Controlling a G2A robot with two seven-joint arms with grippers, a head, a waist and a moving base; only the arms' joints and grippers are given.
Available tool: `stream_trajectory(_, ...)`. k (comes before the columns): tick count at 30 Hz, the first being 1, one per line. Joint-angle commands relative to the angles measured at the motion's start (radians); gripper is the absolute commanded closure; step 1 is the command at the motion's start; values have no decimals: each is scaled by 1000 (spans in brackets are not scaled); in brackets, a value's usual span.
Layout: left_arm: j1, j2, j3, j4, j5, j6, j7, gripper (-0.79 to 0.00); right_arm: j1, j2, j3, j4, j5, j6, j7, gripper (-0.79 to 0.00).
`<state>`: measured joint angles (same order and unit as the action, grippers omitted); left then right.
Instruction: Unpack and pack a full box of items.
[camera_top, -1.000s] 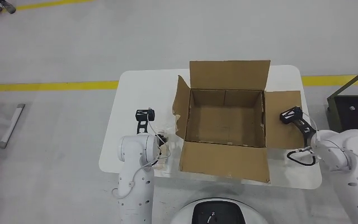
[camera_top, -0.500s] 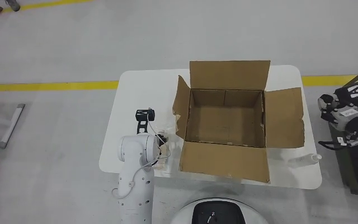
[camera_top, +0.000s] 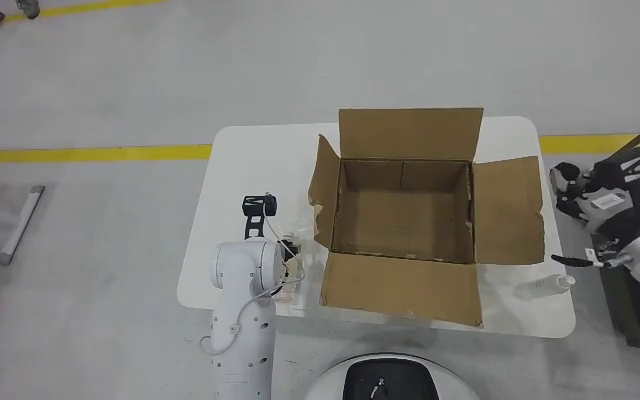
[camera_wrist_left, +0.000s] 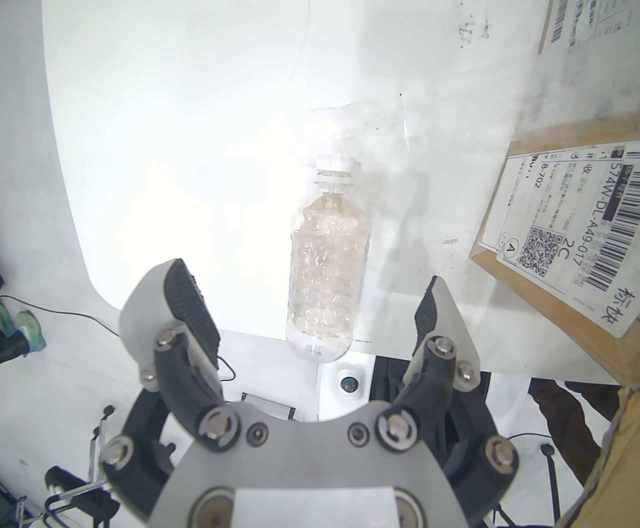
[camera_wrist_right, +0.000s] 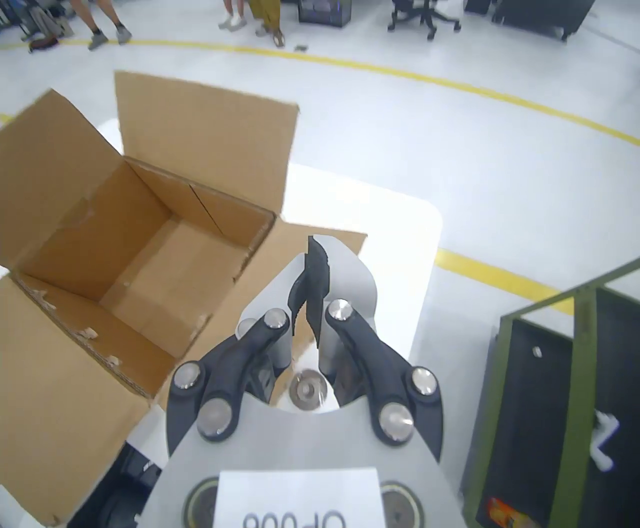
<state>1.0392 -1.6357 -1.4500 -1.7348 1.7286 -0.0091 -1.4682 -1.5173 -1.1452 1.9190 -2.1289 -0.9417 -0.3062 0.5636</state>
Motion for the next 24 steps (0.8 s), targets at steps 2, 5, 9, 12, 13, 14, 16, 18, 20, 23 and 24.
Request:
stream_trajectory(2,0,0,0,0,0,0,0,-785,-56,-11,-64,-4,-30,1,-212,0)
stream_trajectory(5,0,0,0,0,0,0,0,-785,-101,-17,-119,-4,-158,28,-370,0)
stream_trajectory(9,0,0,0,0,0,0,0,-785,-126,-24,-204,18,-336,91,-523,0)
stream_trajectory(12,0,0,0,0,0,0,0,-785,-127,-30,-255,34,-388,146,-586,0)
stream_trajectory(13,0,0,0,0,0,0,0,-785,-127,-30,-255,34,-388,146,-586,0)
stream_trajectory(14,0,0,0,0,0,0,0,-785,-127,-30,-255,34,-388,146,-586,0)
stream_trajectory(16,0,0,0,0,0,0,0,-785,-127,-30,-255,34,-388,146,-586,0)
stream_trajectory(18,0,0,0,0,0,0,0,-785,-127,-30,-255,34,-388,146,-586,0)
stream_trajectory(20,0,0,0,0,0,0,0,-785,-127,-30,-255,34,-388,146,-586,0)
stream_trajectory(23,21,5,10,-2,12,-49,46,-785,-127,-30,-255,34,-388,146,-586,0)
stream_trajectory(24,28,7,14,-9,18,-73,55,-785,-127,-30,-255,34,-388,146,-586,0)
